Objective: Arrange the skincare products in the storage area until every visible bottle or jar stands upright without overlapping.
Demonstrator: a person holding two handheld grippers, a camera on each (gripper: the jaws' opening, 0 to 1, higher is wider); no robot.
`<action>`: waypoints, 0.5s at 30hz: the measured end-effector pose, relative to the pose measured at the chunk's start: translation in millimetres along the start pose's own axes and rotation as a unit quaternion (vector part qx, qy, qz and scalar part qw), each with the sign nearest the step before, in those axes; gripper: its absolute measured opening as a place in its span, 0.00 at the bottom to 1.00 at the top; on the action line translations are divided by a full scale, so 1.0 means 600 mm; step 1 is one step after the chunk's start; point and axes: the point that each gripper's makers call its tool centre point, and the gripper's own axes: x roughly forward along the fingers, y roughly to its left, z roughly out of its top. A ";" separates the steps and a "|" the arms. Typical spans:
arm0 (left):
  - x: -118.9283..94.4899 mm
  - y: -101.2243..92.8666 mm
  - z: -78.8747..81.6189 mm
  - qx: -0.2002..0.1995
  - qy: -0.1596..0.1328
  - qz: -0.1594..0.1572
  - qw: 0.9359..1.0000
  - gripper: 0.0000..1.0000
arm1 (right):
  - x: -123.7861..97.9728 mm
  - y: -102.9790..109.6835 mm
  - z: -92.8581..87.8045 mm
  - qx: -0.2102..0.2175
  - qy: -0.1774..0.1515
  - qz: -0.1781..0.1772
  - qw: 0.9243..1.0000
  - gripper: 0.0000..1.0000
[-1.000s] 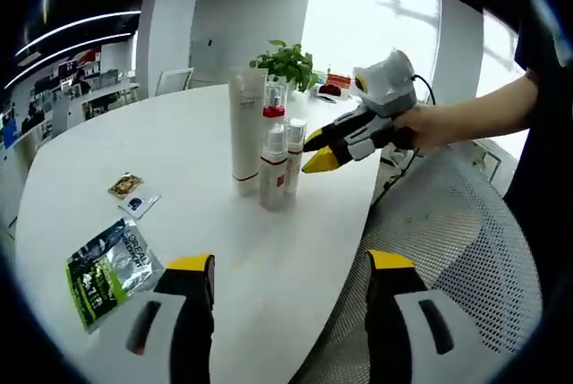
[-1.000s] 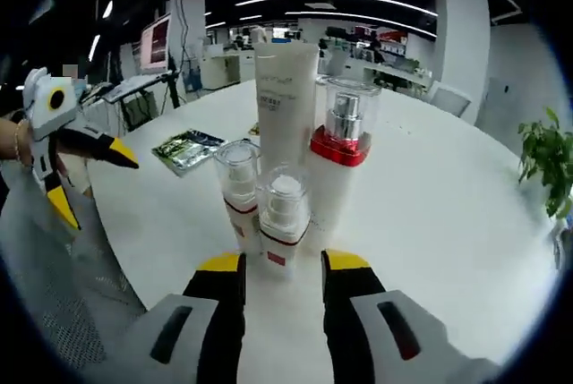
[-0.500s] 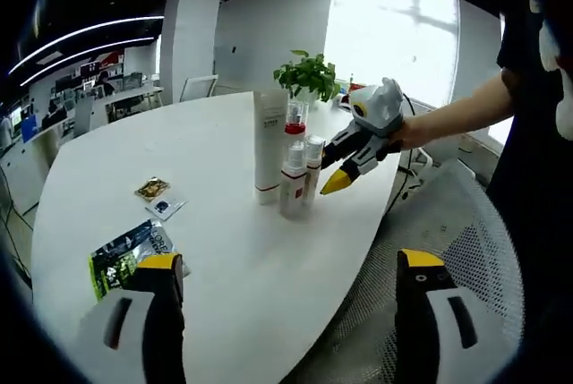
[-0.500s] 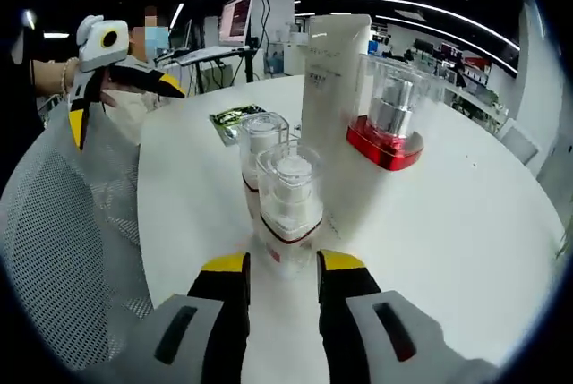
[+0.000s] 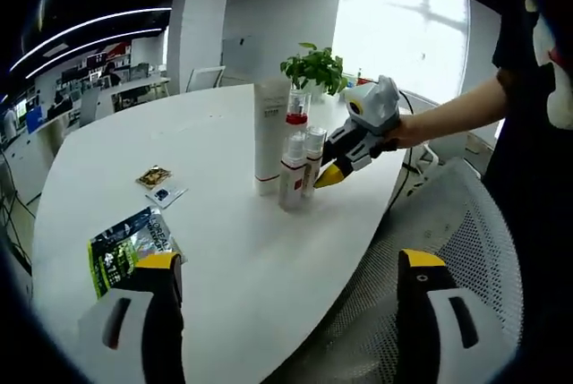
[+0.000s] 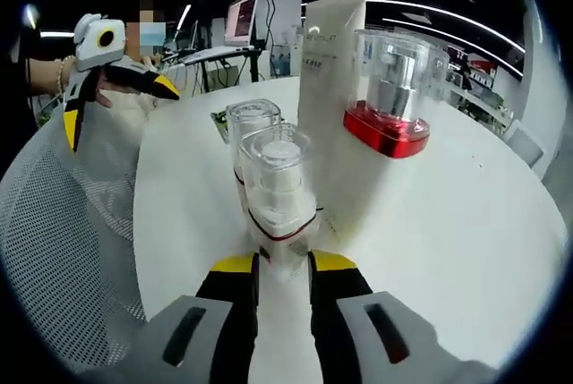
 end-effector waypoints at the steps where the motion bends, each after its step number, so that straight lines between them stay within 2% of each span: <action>1: 0.000 0.001 0.001 -0.002 -0.001 0.002 1.000 0.92 | 0.001 -0.001 0.000 0.005 0.000 -0.004 1.000 0.21; 5: 0.001 0.002 0.004 -0.001 -0.001 0.005 1.000 0.92 | 0.003 -0.002 0.001 0.012 -0.001 -0.021 1.000 0.21; 8: 0.001 0.000 0.001 0.012 0.008 0.004 1.000 0.92 | 0.005 0.005 0.005 0.013 -0.004 -0.019 1.000 0.21; 15: 0.001 -0.001 0.000 0.011 0.008 0.001 1.000 0.92 | 0.009 0.009 0.009 0.008 -0.003 -0.016 1.000 0.21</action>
